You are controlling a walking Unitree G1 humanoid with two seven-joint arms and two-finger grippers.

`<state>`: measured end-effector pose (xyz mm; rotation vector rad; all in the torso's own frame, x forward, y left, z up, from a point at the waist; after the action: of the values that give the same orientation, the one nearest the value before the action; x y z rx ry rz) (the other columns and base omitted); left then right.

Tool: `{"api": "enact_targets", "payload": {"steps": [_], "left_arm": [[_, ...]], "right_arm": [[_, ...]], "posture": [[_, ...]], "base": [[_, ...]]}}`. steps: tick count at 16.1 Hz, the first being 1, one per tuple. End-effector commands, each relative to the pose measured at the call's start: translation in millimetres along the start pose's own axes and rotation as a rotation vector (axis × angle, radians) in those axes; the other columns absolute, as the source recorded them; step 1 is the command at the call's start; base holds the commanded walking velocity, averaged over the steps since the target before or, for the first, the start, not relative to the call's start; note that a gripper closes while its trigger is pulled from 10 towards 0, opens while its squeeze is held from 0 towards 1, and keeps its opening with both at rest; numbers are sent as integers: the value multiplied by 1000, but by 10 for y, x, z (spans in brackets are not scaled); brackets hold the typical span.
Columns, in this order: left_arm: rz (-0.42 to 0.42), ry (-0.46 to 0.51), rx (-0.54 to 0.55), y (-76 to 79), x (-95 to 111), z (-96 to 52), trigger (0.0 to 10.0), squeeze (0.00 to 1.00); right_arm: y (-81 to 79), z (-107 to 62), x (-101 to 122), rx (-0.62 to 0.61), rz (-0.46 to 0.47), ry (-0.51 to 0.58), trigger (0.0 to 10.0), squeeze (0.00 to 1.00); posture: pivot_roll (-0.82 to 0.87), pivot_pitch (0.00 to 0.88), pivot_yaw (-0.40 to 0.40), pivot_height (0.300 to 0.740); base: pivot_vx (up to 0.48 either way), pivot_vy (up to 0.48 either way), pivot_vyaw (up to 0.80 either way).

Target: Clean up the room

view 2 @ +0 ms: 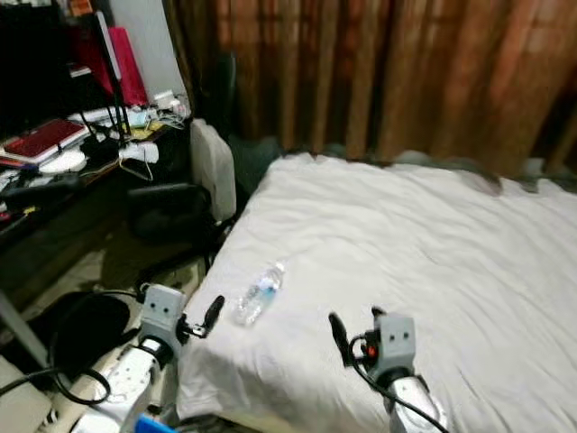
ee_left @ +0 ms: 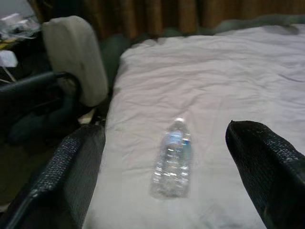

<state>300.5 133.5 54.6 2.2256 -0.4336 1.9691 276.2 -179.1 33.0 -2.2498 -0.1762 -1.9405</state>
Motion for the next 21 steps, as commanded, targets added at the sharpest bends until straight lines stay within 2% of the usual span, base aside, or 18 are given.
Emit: {"api": "enact_targets", "payload": {"steps": [1,3,6,9,10,11,13,14,15,16,19,21], "left_arm": [[15,-12,14,-91,0,16,10000,0],[22,-37,6,-115,-27,89,10000,0],[41,-48,-60,-62,-18,192,10000,0],[85,-67,-96,-74,-28,247,10000,0],[104,-83,-100,-108,-48,288,10000,0],[138,-105,-84,-177,-59,338,10000,0],[176,-144,-11,-380,-10,470,10000,0],[156,-148,12,-458,114,603,10000,0],[137,-138,10,-453,189,664,10000,0],[123,-127,21,-436,295,755,10000,0],[137,-112,92,-507,397,812,10000,0],[155,-137,142,-549,344,799,10000,0]], "right_arm": [[-104,42,64,29,0,26,10000,0],[-92,-15,59,23,-4,24,10000,0],[-77,-132,32,16,-7,10,10000,0],[-88,-228,16,-17,-5,-8,10000,0],[-99,-286,37,-23,-6,5,10000,0],[-100,-356,31,-32,-11,-10,10000,0],[-107,-508,75,-41,-9,-29,10000,0],[-147,-703,167,-36,-13,-38,10000,0],[-177,-818,204,-36,-14,-50,10000,0],[-229,-1056,261,-38,-20,-81,10000,0],[-312,-1395,354,-38,-16,-129,10000,0],[-366,-1724,428,-43,-11,-207,10000,0]], "posture": [[-22,4,16,740],[-43,22,19,740],[-78,62,31,740],[-109,107,58,740],[-115,129,60,740],[-135,213,60,740],[-165,321,54,740],[-205,412,36,740],[-230,463,26,740],[-281,577,-1,740],[-333,639,-22,740],[-361,665,-56,740]], "base": [[465,0,0],[465,0,0],[465,0,0],[249,0,-800],[0,0,-800],[0,0,0],[0,0,0],[0,0,0],[0,0,0],[0,0,0],[0,0,0],[0,0,0]]}}
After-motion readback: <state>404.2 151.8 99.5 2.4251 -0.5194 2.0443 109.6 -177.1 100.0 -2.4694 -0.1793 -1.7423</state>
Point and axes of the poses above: a point about 5 cm out from each wrist's last joint towards the gripper, its own z axis pointing out of the wrist towards the gripper, its own x axis along the axis of the wrist's last joint, y = z × x, the point moved 3 cm from there along z, pointing out of the wrist towards the gripper, and after that the axes turned 1 degree about -z, right-handed, at the moved point
